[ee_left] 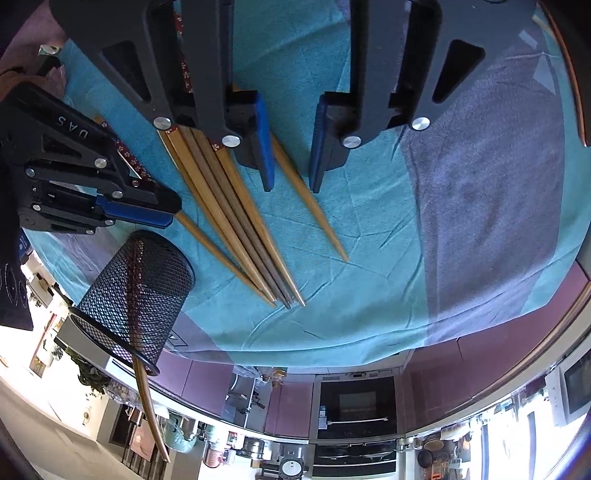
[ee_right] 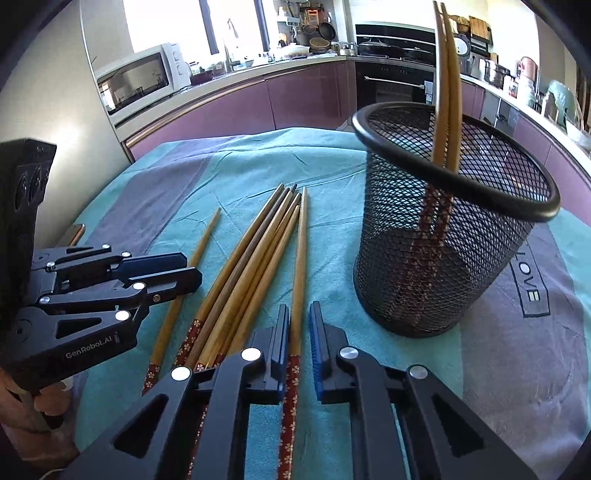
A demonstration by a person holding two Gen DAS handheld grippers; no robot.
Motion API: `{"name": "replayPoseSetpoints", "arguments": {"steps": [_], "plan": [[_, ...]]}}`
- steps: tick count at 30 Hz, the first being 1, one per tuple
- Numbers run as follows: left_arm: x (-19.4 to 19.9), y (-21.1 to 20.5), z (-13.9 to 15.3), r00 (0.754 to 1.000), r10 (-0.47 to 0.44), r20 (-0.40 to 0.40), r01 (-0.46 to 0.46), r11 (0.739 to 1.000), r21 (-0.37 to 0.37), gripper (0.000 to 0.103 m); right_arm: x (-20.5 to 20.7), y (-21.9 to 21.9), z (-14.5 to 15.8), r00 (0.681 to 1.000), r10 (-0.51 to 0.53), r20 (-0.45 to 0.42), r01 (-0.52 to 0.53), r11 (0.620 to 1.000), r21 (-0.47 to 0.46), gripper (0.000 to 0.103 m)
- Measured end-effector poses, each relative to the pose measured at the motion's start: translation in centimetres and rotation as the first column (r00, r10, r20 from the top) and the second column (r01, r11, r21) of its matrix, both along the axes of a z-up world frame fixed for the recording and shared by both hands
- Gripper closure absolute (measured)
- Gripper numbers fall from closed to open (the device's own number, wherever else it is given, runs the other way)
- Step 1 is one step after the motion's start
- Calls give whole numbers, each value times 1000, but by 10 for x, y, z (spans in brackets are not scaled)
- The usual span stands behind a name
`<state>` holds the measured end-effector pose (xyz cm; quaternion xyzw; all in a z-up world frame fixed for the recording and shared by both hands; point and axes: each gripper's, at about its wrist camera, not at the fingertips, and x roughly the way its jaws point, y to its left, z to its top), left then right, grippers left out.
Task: Organize utensils
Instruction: 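Grasp a chopstick with the left tool while the right tool grasps another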
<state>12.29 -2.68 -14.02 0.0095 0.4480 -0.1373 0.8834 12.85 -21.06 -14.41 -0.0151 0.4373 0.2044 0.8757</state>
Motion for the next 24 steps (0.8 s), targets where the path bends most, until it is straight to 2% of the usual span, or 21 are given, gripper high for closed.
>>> {"name": "replayPoseSetpoints", "arguments": {"steps": [8, 13, 22, 24], "plan": [[-3, 6, 1, 1000, 24, -9, -24, 999, -39, 95, -3, -9, 1, 1000, 0, -26, 1, 999, 52, 97], [-8, 6, 2, 1000, 20, -3, -20, 999, -26, 95, -9, -8, 4, 999, 27, -34, -25, 999, 38, 97], [-2, 2, -4, 1000, 1, -9, -1, 1000, 12, 94, 6, 8, 0, 999, 29, -17, -29, 1000, -9, 90], [0, 1, -4, 1000, 5, -9, -5, 1000, 17, 94, 8, 8, 0, 1000, 23, -17, -23, 1000, -2, 97]]}}
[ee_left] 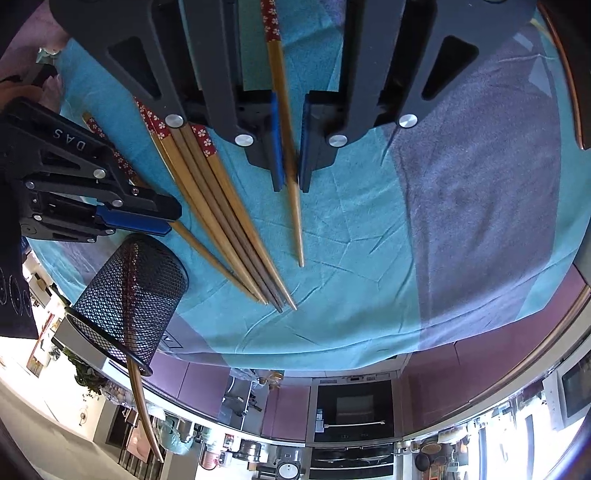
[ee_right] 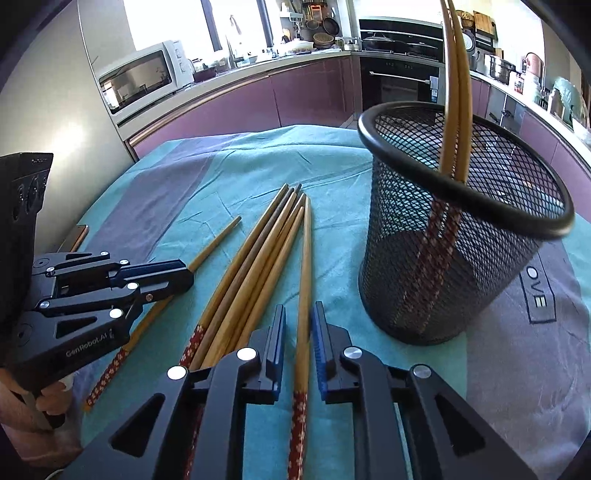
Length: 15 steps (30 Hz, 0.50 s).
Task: Organize utensils
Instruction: 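Grasp a chopstick with the left tool while the right tool grasps another, then raise both chopsticks upright and insert them into the mesh cup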
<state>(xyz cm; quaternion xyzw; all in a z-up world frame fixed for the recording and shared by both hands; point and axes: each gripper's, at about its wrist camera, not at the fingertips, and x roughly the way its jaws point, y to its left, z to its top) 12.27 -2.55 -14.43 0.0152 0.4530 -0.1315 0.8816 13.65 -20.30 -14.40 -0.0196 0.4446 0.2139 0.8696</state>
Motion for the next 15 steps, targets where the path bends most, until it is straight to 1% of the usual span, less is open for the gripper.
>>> {"name": "replayPoseSetpoints", "arguments": {"steps": [3, 7, 12, 15], "plan": [[0, -1, 1, 1000, 3, 6, -3, 1000, 4, 95, -1, -6, 1, 1000, -10, 0, 10, 1000, 23, 97], [-4, 2, 8, 1000, -6, 14, 7, 999, -39, 96, -10, -17, 13, 1000, -12, 25, 10, 997, 73, 97], [-14, 6, 35, 997, -39, 72, 45, 995, -93, 96, -23, -35, 38, 997, 0, 79, -13, 986, 164, 97], [-22, 7, 58, 991, -66, 121, 81, 989, -124, 96, -30, -48, 52, 994, -5, 113, -20, 976, 219, 97]]}}
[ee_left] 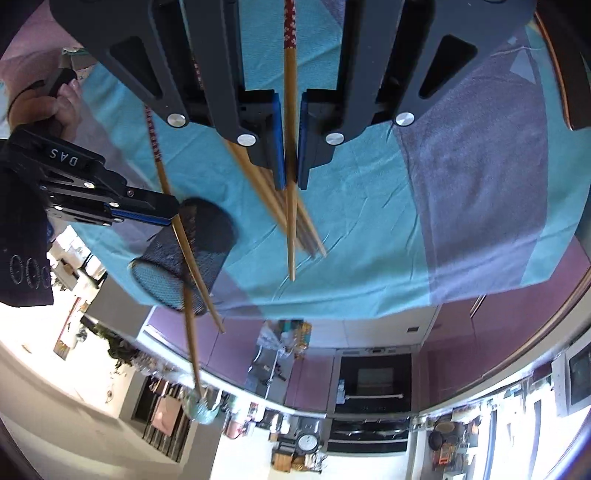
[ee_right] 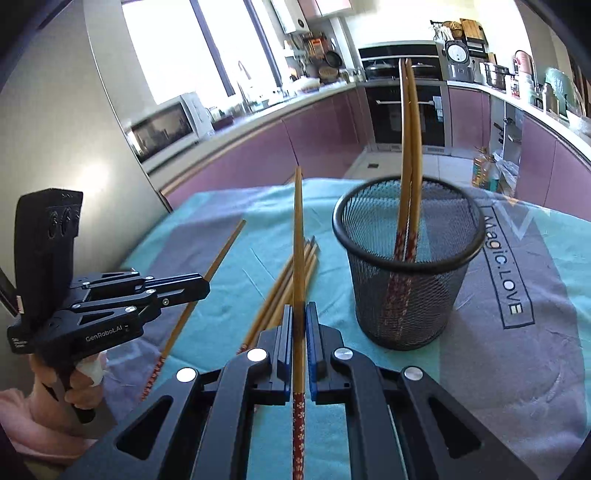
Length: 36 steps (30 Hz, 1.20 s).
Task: Organize utensils
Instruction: 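Raise both chopsticks upright and insert them into the mesh cup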
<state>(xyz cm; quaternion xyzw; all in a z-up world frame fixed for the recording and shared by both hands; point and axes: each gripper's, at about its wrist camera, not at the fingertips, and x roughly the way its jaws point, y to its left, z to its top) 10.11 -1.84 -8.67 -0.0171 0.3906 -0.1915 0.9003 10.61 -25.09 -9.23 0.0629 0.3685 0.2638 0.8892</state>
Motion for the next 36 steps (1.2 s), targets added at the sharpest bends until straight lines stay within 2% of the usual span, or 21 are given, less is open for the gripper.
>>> {"name": "replayPoseSetpoints", "arguments": {"steps": [9, 17, 30, 36], "plan": [[-22, 6, 57, 992, -61, 113, 73, 992, -102, 96, -12, -28, 32, 996, -26, 83, 18, 995, 102, 97], [-30, 0, 100, 976, -81, 201, 112, 983, -147, 96, -16, -55, 69, 982, -64, 180, 39, 990, 138, 97], [-4, -43, 162, 936, -102, 337, 179, 962, -205, 96, -4, -80, 116, 947, -107, 301, 74, 990, 119, 97], [1, -68, 180, 917, -109, 383, 199, 959, -202, 96, 8, -80, 119, 942, -127, 312, 101, 990, 98, 97]]}}
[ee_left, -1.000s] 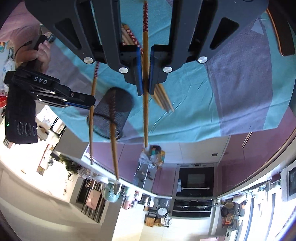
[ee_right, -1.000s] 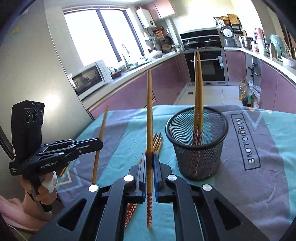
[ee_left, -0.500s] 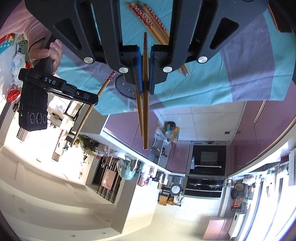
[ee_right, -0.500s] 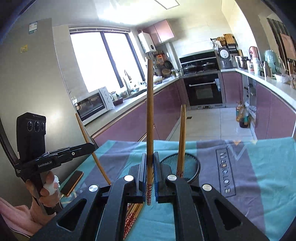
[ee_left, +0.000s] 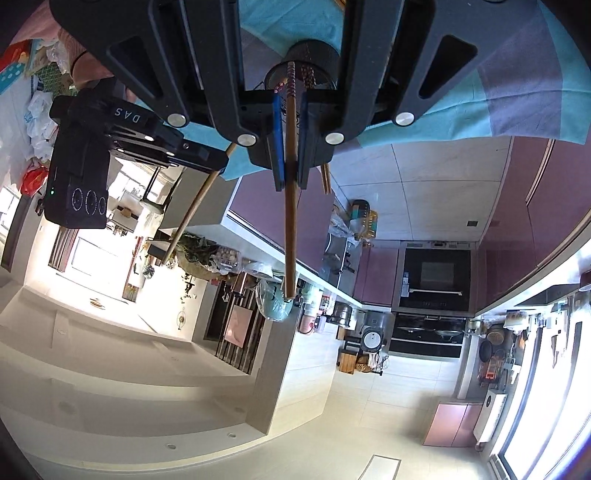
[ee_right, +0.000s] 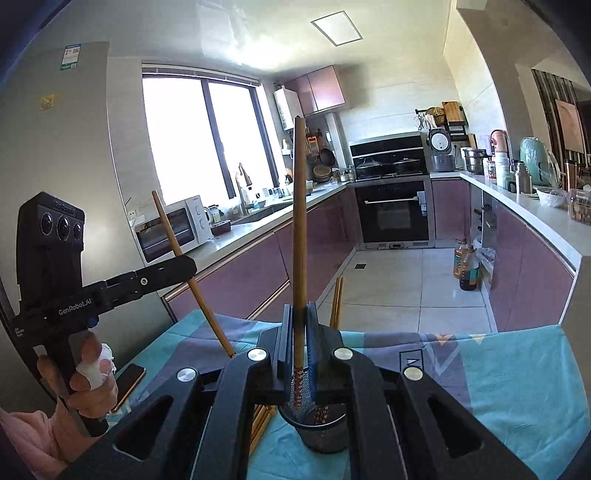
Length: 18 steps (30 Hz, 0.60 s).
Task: Organize utensils
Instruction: 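Raise both chopsticks upright and insert them into the mesh cup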
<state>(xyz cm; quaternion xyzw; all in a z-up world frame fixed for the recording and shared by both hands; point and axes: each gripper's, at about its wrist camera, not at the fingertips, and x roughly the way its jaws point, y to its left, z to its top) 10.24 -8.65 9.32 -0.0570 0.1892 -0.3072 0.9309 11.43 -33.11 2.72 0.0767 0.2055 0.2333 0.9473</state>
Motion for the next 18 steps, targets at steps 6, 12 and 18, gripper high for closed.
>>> {"name": "replayPoseSetpoints", "arguments": {"steps": [6, 12, 18], "plan": [[19, -25, -12, 999, 36, -13, -35, 997, 73, 96, 14, 5, -16, 999, -22, -38, 21, 999, -39, 97], [35, -43, -43, 997, 19, -80, -6, 987, 158, 96, 28, 9, -35, 994, -16, -108, 8, 998, -68, 97], [44, -48, -72, 988, -14, -152, 48, 974, 220, 96, 33, 17, -50, 983, 22, -184, -41, 994, -102, 97]]}}
